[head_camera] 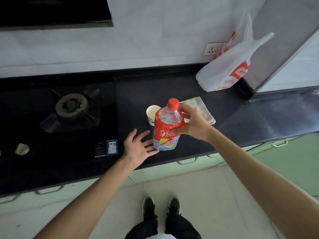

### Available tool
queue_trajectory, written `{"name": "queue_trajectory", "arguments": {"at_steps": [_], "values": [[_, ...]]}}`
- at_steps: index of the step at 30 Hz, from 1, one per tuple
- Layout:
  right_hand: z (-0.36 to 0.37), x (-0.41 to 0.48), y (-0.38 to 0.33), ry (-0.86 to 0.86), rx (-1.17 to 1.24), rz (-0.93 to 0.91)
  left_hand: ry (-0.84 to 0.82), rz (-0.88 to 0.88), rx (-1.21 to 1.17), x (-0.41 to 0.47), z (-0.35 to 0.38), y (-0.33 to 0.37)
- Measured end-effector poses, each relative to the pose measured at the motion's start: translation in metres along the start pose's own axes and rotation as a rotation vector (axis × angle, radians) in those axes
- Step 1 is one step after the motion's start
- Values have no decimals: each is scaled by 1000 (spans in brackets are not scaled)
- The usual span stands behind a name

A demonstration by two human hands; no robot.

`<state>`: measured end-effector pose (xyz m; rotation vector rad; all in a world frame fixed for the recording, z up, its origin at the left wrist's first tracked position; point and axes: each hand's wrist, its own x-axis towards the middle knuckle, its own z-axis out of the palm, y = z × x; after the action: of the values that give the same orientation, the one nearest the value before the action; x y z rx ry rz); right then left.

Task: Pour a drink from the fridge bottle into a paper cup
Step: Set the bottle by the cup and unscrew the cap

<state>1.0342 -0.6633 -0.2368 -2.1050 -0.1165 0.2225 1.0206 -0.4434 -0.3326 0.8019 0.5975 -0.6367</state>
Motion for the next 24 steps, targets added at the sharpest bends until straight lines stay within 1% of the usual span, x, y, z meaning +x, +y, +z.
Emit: {"name": "queue_trajectory", "arguments": {"at_steps": [7, 13, 17, 21, 24], "values": [[7, 24, 14, -99, 21, 12, 64, 7, -56, 15, -9, -3], [16, 38, 29, -169, 10, -11, 88, 14, -4, 25, -12, -6], [18, 38, 37, -166, 43, -19, 64, 30, 37, 24, -13, -6], [19, 35, 43, -164, 53, -47, 30, 46, 140, 16, -16, 1], [20, 34, 47, -145, 70, -46, 6, 67, 161, 9, -17, 4]]}}
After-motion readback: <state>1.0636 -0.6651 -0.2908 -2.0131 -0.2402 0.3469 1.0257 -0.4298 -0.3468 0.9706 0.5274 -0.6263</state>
